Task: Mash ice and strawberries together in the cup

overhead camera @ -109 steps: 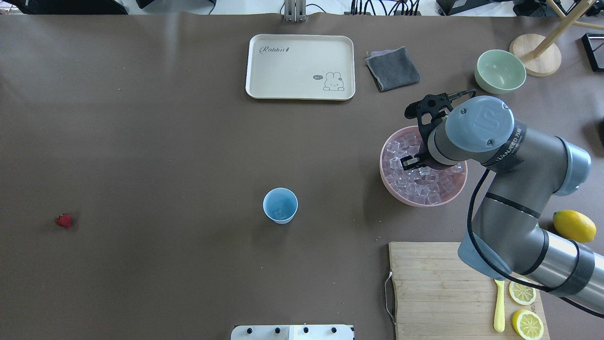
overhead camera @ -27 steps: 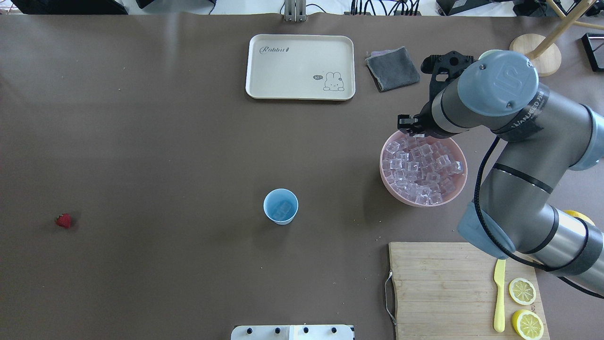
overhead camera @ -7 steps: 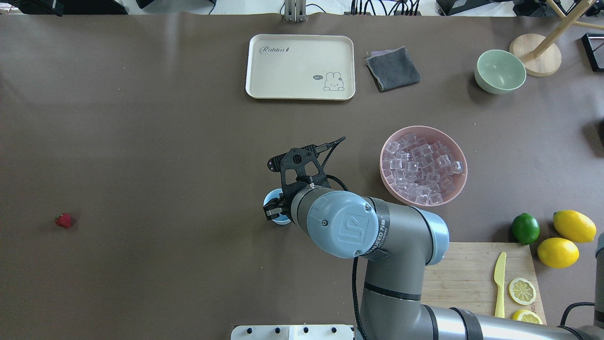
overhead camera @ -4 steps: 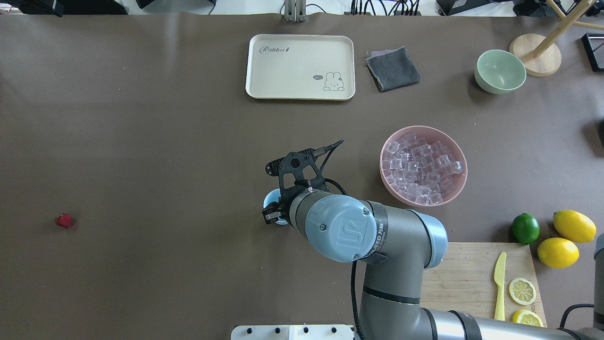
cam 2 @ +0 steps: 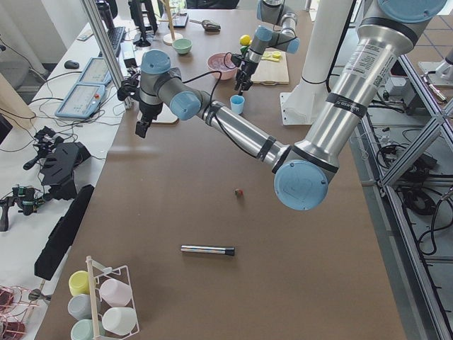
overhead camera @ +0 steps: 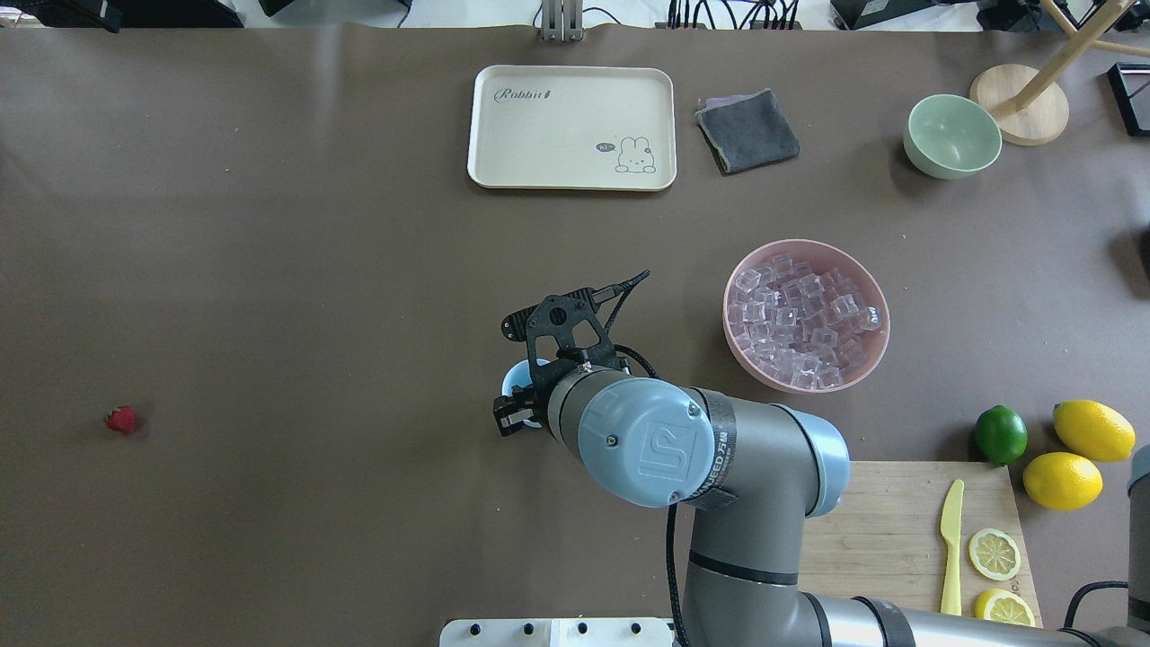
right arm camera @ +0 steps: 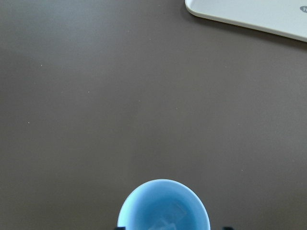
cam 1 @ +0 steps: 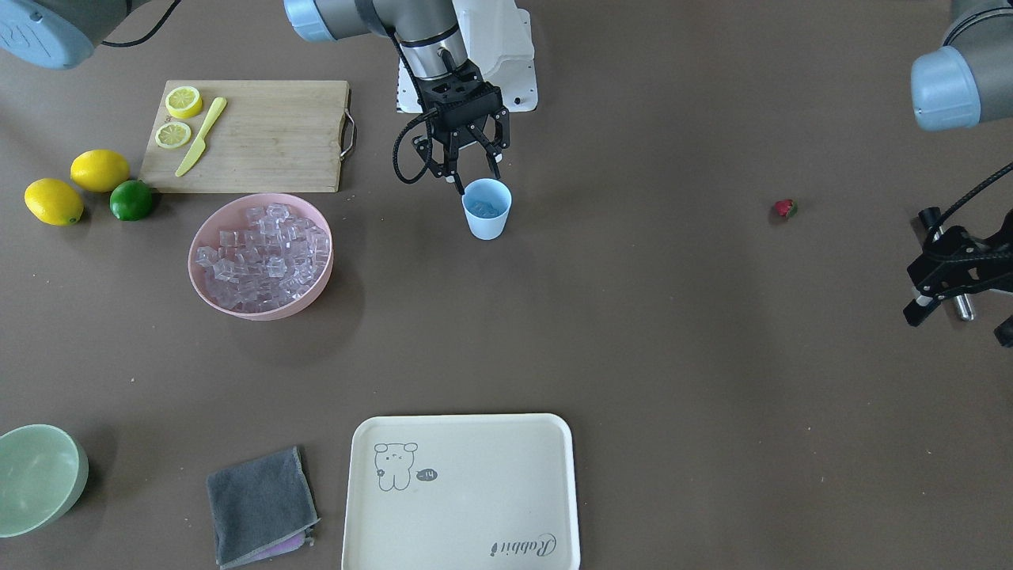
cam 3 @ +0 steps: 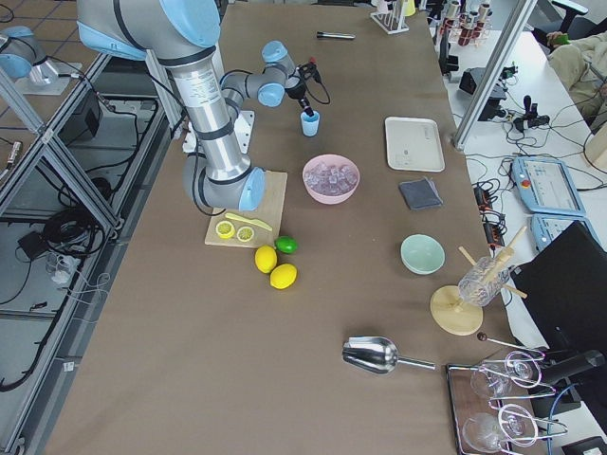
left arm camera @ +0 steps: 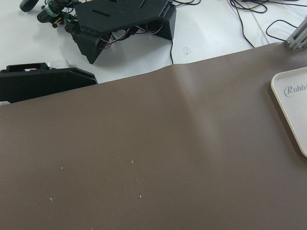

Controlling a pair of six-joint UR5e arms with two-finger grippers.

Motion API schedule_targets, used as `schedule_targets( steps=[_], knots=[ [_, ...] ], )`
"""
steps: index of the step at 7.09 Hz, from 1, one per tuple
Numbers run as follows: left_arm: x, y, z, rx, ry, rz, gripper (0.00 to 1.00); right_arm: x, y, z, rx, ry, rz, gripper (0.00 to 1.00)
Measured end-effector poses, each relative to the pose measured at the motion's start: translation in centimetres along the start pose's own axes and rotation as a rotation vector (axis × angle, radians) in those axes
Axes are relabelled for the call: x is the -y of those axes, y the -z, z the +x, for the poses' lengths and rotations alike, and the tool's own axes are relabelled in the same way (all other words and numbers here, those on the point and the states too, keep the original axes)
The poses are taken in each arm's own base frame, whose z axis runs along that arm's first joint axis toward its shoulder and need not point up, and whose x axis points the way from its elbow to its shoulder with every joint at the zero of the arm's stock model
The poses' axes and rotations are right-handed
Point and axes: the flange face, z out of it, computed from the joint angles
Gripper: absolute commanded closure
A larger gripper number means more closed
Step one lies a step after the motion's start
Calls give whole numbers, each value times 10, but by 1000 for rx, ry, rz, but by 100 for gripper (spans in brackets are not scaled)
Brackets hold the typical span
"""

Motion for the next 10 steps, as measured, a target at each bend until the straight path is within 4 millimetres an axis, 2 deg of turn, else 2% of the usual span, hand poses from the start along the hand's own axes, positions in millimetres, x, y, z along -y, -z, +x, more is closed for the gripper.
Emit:
schedule_targets(
  steps=[2, 3, 5, 6, 7, 9, 10],
  knots=[
    [0, 0, 0, 0, -1, -1, 2, 12, 8, 3, 36, 26, 27, 0],
    [0, 0, 1, 0, 1, -2, 2, 27, 13, 15, 62, 24, 34, 0],
    [0, 0, 1, 1, 6, -3, 2, 67, 25, 56, 94, -4, 12, 0],
    [1, 1, 1, 1, 8, -4, 2, 90, 33, 85, 97, -14, -1, 0],
    [2, 2, 2, -1, 9, -4, 2, 114, 43, 125, 96, -28, -21, 0],
    [4, 7, 0, 1, 13, 0, 2, 146, 66, 223, 65, -89, -58, 0],
    [4, 9, -2, 4, 17, 2, 2, 153, 78, 268, 42, -112, -66, 0]
  ],
)
